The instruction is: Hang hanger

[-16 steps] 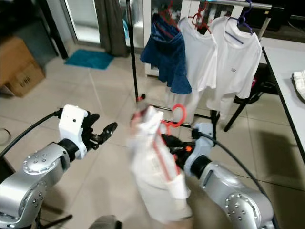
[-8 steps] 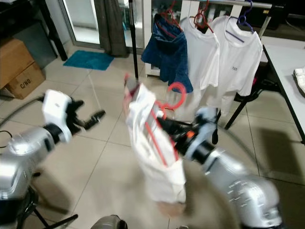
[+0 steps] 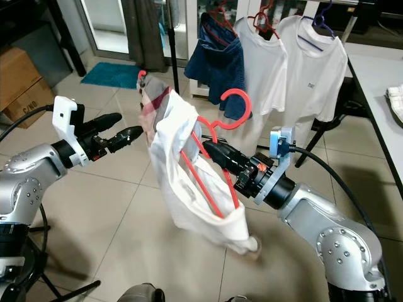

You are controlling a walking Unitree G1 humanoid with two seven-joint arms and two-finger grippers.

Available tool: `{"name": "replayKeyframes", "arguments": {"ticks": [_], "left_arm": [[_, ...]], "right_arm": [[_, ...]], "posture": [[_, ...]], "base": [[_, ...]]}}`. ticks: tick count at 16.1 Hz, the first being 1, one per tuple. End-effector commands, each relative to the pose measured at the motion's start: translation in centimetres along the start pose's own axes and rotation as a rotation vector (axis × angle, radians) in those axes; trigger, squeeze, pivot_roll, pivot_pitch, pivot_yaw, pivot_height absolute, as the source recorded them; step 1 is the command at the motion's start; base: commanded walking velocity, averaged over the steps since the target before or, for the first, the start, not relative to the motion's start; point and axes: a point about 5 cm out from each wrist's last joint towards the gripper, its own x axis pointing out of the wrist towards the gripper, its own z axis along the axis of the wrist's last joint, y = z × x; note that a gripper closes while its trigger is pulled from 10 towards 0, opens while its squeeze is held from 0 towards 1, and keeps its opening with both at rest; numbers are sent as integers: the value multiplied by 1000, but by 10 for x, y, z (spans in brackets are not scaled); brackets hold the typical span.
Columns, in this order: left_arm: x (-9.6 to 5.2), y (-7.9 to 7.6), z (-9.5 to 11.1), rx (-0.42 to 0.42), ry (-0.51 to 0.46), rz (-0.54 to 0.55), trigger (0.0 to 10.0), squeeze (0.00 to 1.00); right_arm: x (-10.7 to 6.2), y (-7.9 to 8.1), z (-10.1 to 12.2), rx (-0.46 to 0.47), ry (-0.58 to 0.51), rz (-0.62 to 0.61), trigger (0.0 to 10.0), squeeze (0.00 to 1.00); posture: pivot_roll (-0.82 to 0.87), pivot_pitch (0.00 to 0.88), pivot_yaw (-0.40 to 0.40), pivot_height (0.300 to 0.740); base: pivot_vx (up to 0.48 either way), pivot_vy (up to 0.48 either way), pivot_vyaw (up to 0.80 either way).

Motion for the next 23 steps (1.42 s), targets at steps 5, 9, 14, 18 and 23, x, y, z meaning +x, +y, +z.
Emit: {"name": "replayKeyframes", "arguments": {"ticks": [5,9,14,18,23], "left_arm": [[6,8,14,35,-48,-95,10000,0],[9,3,18,6,-71,-172,2039,0],[5,-2,14,1,-101,-172,0,0],[5,5,13,58,-156,-26,0,0],[8,2,6,55,-163,-14,0,0]], "right_arm": [[-4,17,-2,-22,43,122,10000,0],[-5,19,-1,-26,45,136,10000,0],[-4,16,-2,-24,45,131,10000,0],[-3,12,-3,-34,49,103,10000,0],[-2,11,-2,-40,46,99,10000,0]], "posture": [[91,37,35,740],[88,34,37,740],[97,35,25,740],[99,29,26,740],[96,25,28,740]], "base": [[0,0,0],[0,0,0],[0,0,0],[0,0,0],[0,0,0]]}}
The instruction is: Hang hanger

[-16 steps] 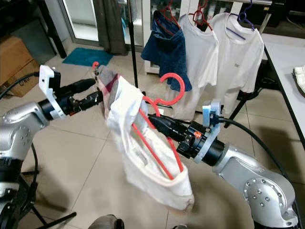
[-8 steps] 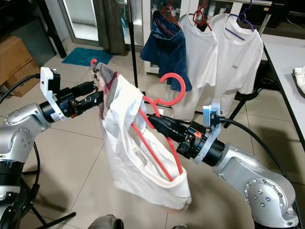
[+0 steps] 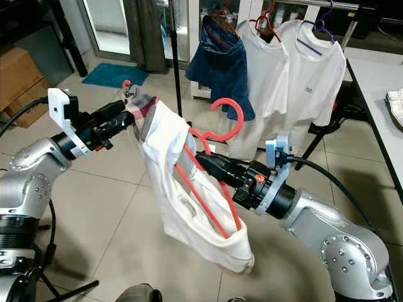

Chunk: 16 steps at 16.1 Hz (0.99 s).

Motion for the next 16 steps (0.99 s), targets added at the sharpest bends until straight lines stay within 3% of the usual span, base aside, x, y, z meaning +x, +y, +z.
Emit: {"name": "replayKeyframes", "arguments": {"ticks": [1,8,10,11,16], "left_arm": [[-1,1,-3,8,9,10,0,0],[3,1,-3,35,11,-20,0,0],[4,2,-4,117,55,-23,0,0],[5,0,-1,141,57,-43,0,0],[10,-4,-1,194,65,-70,0,0]], "right_arm": [[2,1,3,-14,-10,18,10000,0],[2,1,2,-22,-4,15,10000,0],[0,-3,-5,-39,65,-32,10000,0],[-1,-8,-7,-96,96,-85,10000,0],[-2,-23,-11,-175,176,-200,10000,0]], "posture": [[95,23,28,740],[94,12,28,740],[89,3,29,740],[90,1,30,740],[91,5,29,740]], "base": [[0,0,0],[0,0,0],[0,0,0],[0,0,0],[0,0,0]]}}
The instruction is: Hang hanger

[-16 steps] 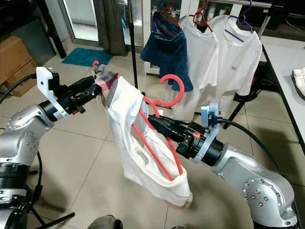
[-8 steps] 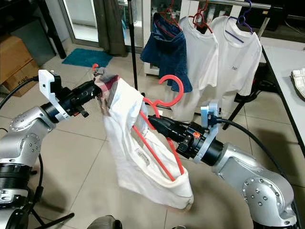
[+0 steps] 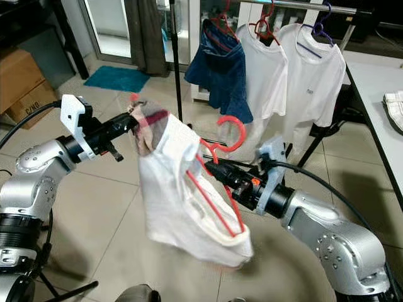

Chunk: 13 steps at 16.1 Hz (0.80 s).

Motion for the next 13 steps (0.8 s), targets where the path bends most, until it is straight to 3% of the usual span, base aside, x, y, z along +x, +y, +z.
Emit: {"name": "replayKeyframes", "arguments": {"ticks": [1,2,3,4,6,7,9,11,13], "left_arm": [[5,0,5,54,9,-21,1059,0],[5,-1,4,57,14,-22,1373,0],[4,2,-2,91,69,4,3569,0],[3,5,-10,144,134,36,3451,0],[3,8,-9,201,146,68,3255,0],[6,9,-6,224,144,68,4157,0],[10,14,3,224,111,98,4471,0],[13,21,7,211,87,120,4039,0],[16,19,7,213,92,74,4353,0]], "right_arm": [[1,-1,3,-36,7,-11,10000,0],[1,-1,3,-38,6,-11,10000,0],[0,-2,3,-39,1,-11,10000,0],[-1,-2,3,-40,-2,-12,10000,0],[-2,-2,2,-47,12,-5,10000,0],[-2,-2,1,-53,28,-1,10000,0],[-2,-2,-3,-70,67,6,10000,0],[-2,0,-8,-80,105,16,10000,0],[-2,2,-13,-85,134,29,10000,0]], "posture": [[91,5,29,740],[90,6,29,740],[90,7,28,740],[89,8,27,740],[88,8,24,740],[89,8,23,740],[91,8,23,740],[90,8,22,740],[88,8,24,740]], "base": [[0,0,0],[0,0,0],[0,0,0],[0,0,0],[0,0,0],[0,0,0],[0,0,0],[0,0,0],[0,0,0]]}}
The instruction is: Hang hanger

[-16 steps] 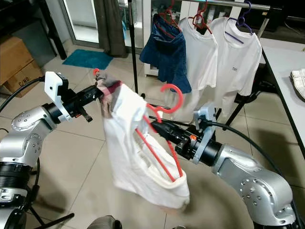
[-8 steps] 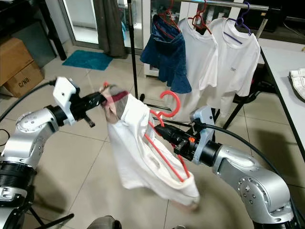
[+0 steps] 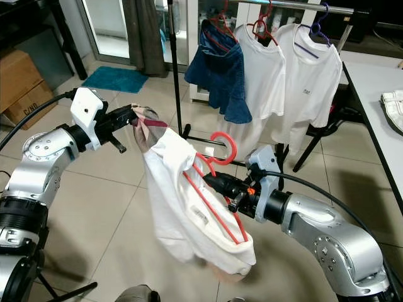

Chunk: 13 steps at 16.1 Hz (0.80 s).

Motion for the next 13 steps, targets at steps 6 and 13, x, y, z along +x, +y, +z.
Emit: {"name": "replayKeyframes", "arguments": {"ticks": [6,13], "left_arm": [[6,-17,-17,99,162,-194,3882,0],[-8,34,7,27,-13,211,2078,0]], "right_arm": [[0,3,-3,-24,24,5,10000,0],[-1,4,-9,-38,68,26,10000,0]], "posture": [[81,9,32,740],[86,13,23,740]], "base": [[0,0,0],[0,0,0]]}}
